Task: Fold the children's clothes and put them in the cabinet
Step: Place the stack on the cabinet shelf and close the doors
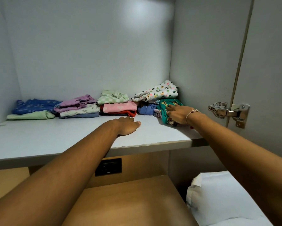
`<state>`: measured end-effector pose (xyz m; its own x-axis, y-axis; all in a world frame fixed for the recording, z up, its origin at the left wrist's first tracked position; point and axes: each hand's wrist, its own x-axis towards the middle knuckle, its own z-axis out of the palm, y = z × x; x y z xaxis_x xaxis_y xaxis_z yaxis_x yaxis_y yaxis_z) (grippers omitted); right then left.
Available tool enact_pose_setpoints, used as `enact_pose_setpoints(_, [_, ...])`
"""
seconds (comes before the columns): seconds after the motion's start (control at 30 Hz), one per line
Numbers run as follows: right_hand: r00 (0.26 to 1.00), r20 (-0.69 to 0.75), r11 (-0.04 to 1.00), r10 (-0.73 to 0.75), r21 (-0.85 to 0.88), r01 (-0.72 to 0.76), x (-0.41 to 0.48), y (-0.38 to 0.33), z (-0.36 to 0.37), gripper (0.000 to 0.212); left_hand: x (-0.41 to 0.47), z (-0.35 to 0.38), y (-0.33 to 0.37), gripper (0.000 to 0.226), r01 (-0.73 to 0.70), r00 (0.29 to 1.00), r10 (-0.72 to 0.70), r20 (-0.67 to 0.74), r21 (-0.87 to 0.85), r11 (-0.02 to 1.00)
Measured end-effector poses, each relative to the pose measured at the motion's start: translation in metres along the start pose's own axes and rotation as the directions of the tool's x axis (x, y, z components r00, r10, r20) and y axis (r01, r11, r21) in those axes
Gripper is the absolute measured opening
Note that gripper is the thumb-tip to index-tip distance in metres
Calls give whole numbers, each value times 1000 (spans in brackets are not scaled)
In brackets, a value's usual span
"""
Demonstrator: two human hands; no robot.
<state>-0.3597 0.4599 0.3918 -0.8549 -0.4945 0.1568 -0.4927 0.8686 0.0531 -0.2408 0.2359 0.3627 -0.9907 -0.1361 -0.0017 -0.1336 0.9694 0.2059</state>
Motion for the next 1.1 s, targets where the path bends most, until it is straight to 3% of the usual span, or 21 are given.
enact_pose_setpoints(0.13, [995,10,986,96,138,-96,-4,-5,-6,55,2,0,-2,70,11,1000,-11,-8,-4,1000])
enact_pose_setpoints(0.23, [986,17,862,164,483,-151,-15,-3,-10,52,0,-1,-1,68,0,1000,-1,-19,-65,998])
enact_pose_setpoints(0.3, [979,-106,773,174,631,-69,-25,-4,-13,50,-9,-4,-1,57,-46,995,31,-91,-170,984])
enact_pose_setpoints(0.37, [940,-301,776,158,627,70,-38,-10,-16,52,-23,-12,-2,44,-81,963,25,-270,-196,977])
enact_pose_setpoints(0.5, [815,-580,789,-3,499,358,-70,-43,-37,59,-81,-36,-15,57,-63,806,-36,-591,-146,987])
enact_pose_setpoints(0.6, [722,-669,767,-174,368,526,-98,-80,-61,59,-154,-38,-24,59,-11,676,-77,-733,-115,993])
enact_pose_setpoints(0.7, [572,-733,692,-369,194,695,-138,-126,-85,57,-246,-31,-29,61,91,500,-161,-851,-133,987])
enact_pose_setpoints(0.83, [381,-757,568,-531,16,823,-193,-198,-110,61,-366,-25,-28,66,243,261,-283,-923,-221,944])
enact_pose_setpoints(0.93, [293,-768,470,-569,-11,883,-232,-251,-127,63,-448,-25,-24,67,293,105,-323,-940,-281,914])
enact_pose_setpoints(1.03, [176,-769,367,-615,-81,927,-276,-299,-144,63,-521,-26,-22,66,353,-71,-317,-946,-321,879])
enact_pose_setpoints(1.1, [92,-768,308,-634,-141,941,-302,-324,-157,62,-557,-29,-25,67,420,-152,-295,-943,-332,845])
